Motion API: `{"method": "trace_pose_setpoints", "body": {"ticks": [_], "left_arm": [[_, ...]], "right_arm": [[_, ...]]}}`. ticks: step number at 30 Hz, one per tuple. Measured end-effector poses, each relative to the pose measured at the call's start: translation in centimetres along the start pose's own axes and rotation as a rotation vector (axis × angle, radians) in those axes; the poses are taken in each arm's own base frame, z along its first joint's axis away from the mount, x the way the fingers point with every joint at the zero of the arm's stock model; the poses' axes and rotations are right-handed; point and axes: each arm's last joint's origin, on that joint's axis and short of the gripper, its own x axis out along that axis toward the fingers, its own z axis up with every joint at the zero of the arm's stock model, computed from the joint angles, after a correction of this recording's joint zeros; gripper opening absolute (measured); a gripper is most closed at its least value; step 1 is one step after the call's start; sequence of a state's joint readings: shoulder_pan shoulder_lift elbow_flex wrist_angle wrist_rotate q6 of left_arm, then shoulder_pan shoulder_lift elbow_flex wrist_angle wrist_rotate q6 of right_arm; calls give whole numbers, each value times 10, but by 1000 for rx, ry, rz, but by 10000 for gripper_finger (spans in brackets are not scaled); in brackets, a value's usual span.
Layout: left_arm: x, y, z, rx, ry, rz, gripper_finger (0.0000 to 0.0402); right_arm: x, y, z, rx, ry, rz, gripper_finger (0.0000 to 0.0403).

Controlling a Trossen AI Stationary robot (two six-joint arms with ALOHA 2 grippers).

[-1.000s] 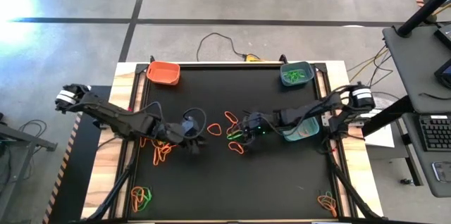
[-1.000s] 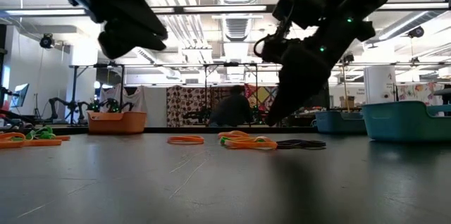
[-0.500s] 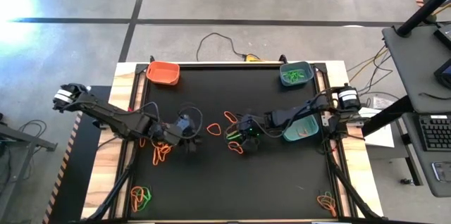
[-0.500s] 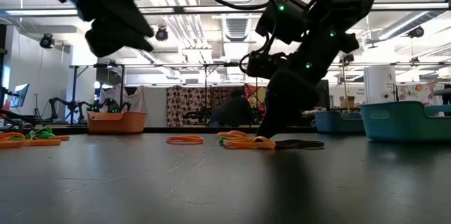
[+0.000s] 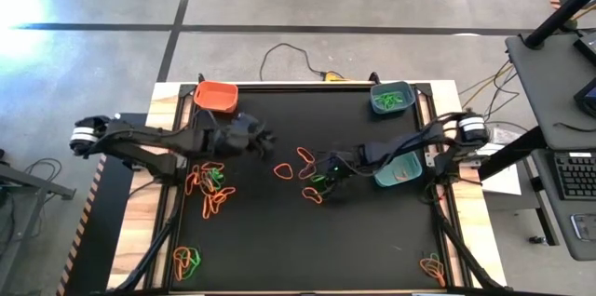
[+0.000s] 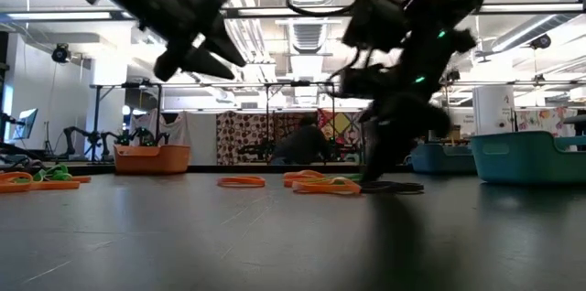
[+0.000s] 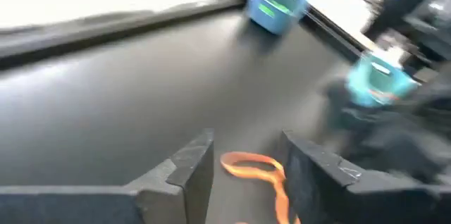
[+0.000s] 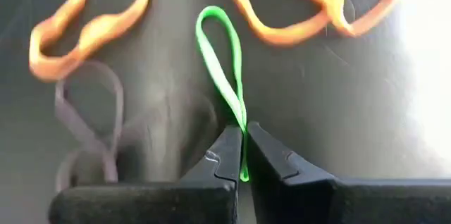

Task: Sort rubber bands into baskets
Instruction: Put the green rubber band into the blue bin

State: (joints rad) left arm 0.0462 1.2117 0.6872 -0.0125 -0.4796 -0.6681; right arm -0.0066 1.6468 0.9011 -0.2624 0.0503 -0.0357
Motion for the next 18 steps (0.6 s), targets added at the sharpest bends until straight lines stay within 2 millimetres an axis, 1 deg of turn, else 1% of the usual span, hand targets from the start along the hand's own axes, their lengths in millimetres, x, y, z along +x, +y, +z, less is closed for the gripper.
{"method": "trace_pose_setpoints", "body": {"ticks": [2, 4, 6, 8, 11, 14, 16, 18], "left_arm": [[6, 9, 5, 13, -47, 83, 161], [14, 19, 9, 22, -85, 182, 173], [22, 28, 12, 12, -98, 244, 182], [31, 35, 15, -11, -117, 276, 187], [42, 41, 17, -32, -120, 283, 190], [49, 44, 17, -51, -81, 213, 190], [51, 45, 16, -77, -22, 143, 189], [52, 47, 14, -109, 37, 124, 189]], "right_arm": [[-19, -13, 5, -43, -43, -58, 9], [-38, -31, 5, -60, -60, -135, 9], [-53, -53, 0, -41, -41, -196, 9], [-68, -76, -10, 13, -13, -274, 9], [-92, -116, -30, 174, 26, -518, 9], [-106, -151, -63, 343, 155, -734, 9], [-114, -171, -82, 432, 225, -813, 9], [-118, -188, -98, 519, 267, -826, 9]]}}
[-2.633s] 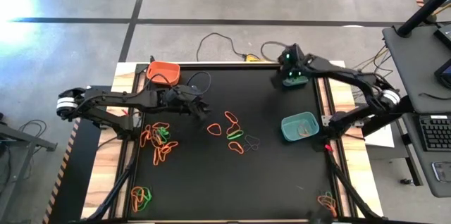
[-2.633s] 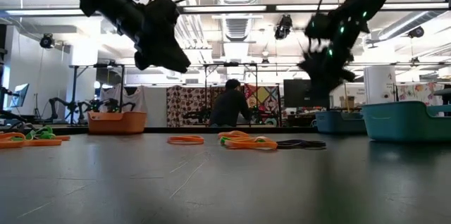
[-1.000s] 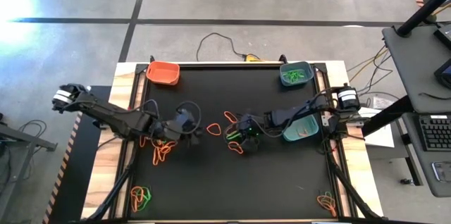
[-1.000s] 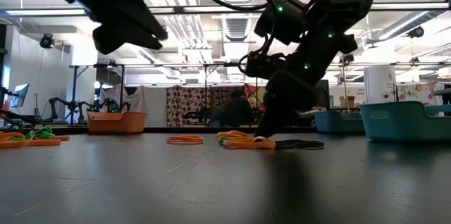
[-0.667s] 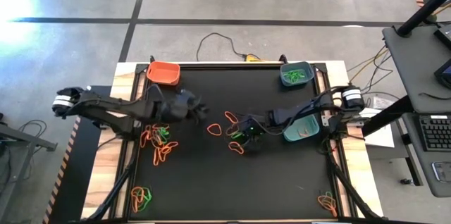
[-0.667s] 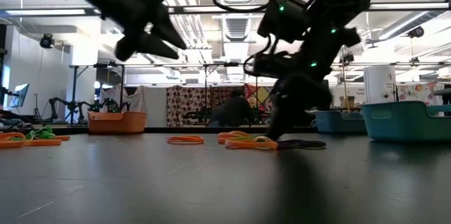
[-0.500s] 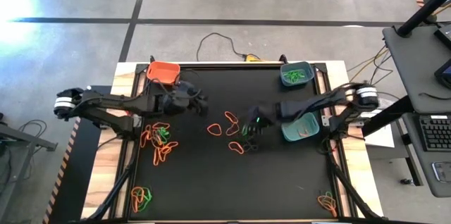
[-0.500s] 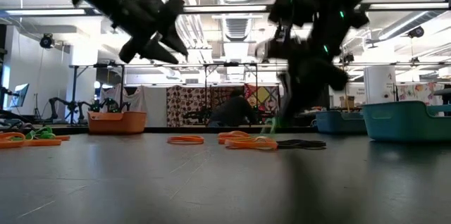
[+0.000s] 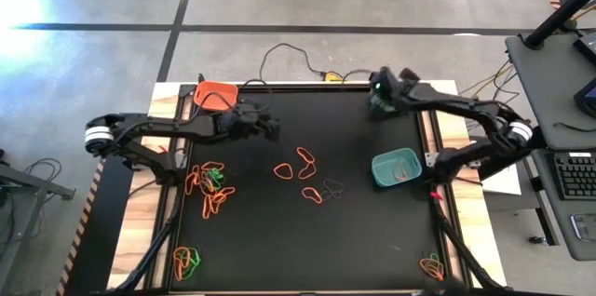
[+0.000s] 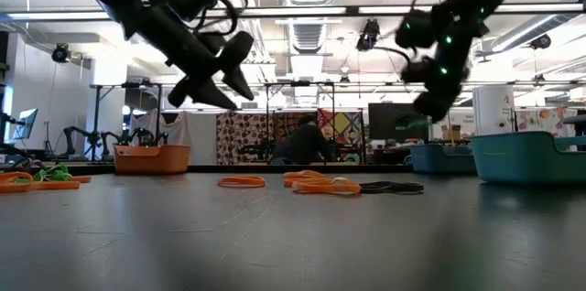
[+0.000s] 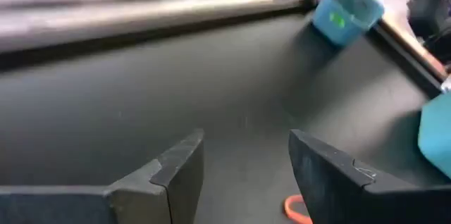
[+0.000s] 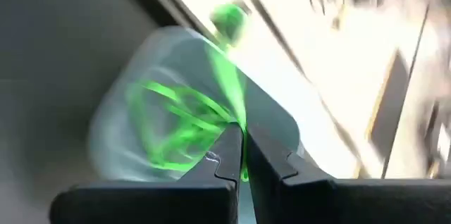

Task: Sort rubber bands into baskets
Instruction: Put the green rubber band into the blue bin

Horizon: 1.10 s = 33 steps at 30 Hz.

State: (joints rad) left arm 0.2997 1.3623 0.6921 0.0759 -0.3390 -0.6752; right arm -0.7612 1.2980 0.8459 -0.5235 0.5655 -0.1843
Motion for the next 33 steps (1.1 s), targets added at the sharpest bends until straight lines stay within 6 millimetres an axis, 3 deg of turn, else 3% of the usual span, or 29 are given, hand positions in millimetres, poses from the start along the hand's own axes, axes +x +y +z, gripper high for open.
{"method": "trace_pose_setpoints", "body": {"ticks": [6, 14, 20, 27, 33], "left_arm": [[-1, 12, -10, -18, 125, 96, 196], [-9, 18, -17, -73, 241, 133, 235], [-29, 18, -27, 15, 449, 64, 244], [-63, 8, -43, 83, 570, 33, 244], [-92, -4, -67, 24, 670, 71, 244]], "right_arm": [[41, -26, -15, 146, 160, 20, 9], [57, -21, -16, 167, 213, 40, 14], [70, -17, -19, 157, 259, 48, 71], [62, -24, -11, 161, 211, 41, 169], [41, -41, 4, 172, 114, 20, 222]]}}
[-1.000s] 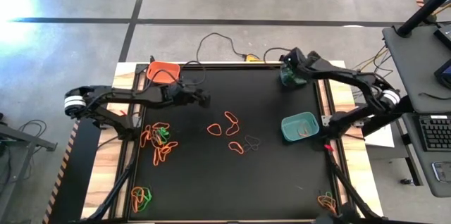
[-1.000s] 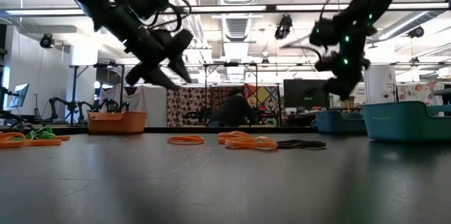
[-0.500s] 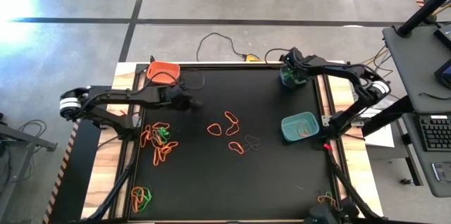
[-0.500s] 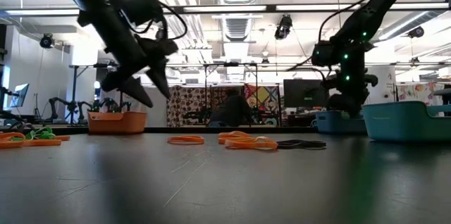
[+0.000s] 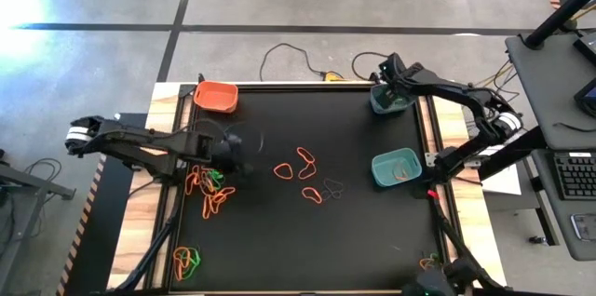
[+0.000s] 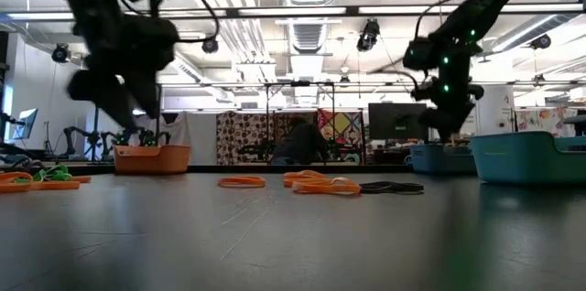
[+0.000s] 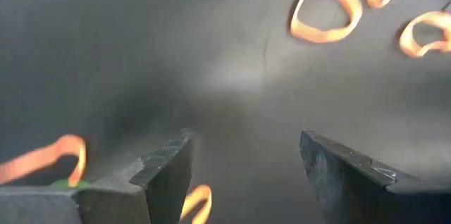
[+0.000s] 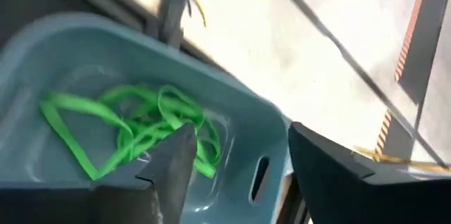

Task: Sort rubber bands into baskets
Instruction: Put the green rubber band into the blue bin

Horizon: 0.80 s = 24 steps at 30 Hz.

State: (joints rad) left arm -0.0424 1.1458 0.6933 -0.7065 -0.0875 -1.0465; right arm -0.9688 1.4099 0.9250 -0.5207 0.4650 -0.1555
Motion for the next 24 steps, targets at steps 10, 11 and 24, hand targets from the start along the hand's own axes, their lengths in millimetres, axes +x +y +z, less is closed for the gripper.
{"method": "trace_pose_setpoints", "body": {"ticks": [10, 11, 24], "left_arm": [[-6, 20, -21, -176, -1, 295, 233], [-8, 21, -21, -185, 6, 302, 232], [5, 31, -11, -289, 78, 417, 142]], "right_arm": [[-41, -20, 17, 52, -178, 80, 238], [-45, -22, 17, 66, -189, 80, 236], [-105, -23, 8, 119, -385, 247, 209]]}}
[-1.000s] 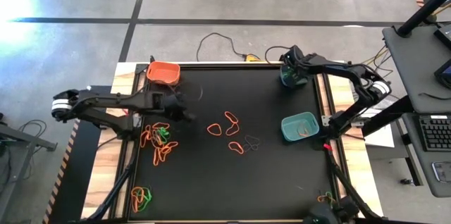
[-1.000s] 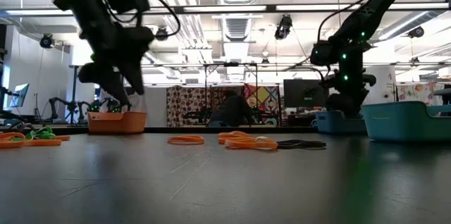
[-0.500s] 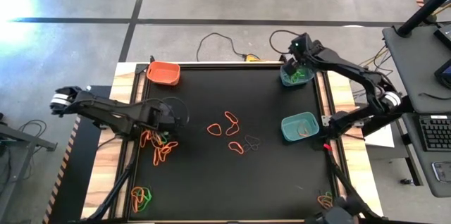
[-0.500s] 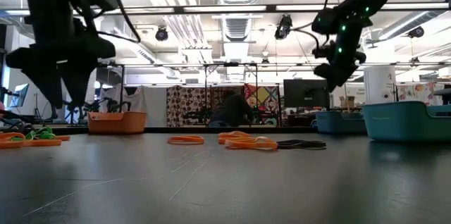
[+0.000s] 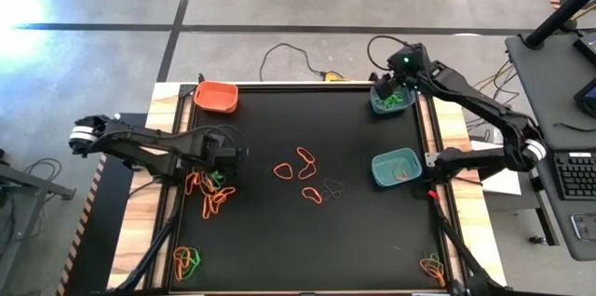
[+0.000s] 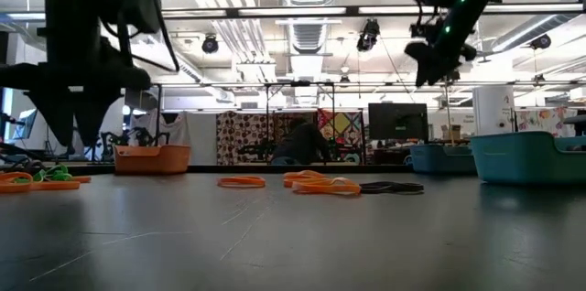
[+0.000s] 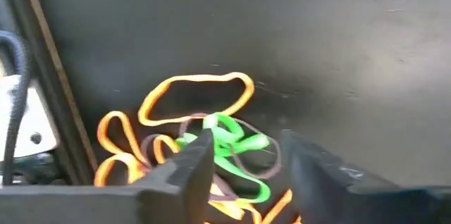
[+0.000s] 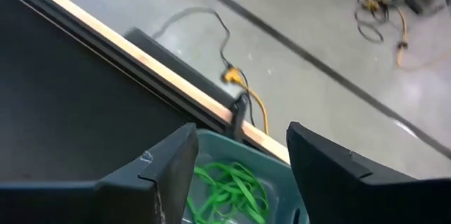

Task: Sort rubber bands into baskets
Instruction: Put the green rubber band into the blue bin

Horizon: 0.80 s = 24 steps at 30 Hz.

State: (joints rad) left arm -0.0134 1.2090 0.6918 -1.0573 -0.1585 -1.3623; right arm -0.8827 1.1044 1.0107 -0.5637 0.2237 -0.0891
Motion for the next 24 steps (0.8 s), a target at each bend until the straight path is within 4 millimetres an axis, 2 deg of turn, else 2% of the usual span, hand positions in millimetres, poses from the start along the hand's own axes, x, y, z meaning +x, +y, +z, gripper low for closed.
{"method": "trace_pose_setpoints", "body": {"ticks": [5, 9, 14, 21, 24], "left_arm": [[9, -2, 4, 17, 15, 60, 70], [15, -4, 7, 41, 58, 100, 40], [22, -4, 11, 34, 95, 143, 49], [30, -7, 13, 51, 138, 164, 99], [34, -10, 12, 78, 186, 161, 105]], "right_arm": [[-24, 9, 2, -10, -85, 78, 191], [-39, 15, 3, 1, -134, 121, 177], [-49, 20, 3, -19, -166, 148, 164], [-49, 22, 6, -35, -170, 151, 149], [-48, 22, 6, -45, -168, 150, 143]]}}
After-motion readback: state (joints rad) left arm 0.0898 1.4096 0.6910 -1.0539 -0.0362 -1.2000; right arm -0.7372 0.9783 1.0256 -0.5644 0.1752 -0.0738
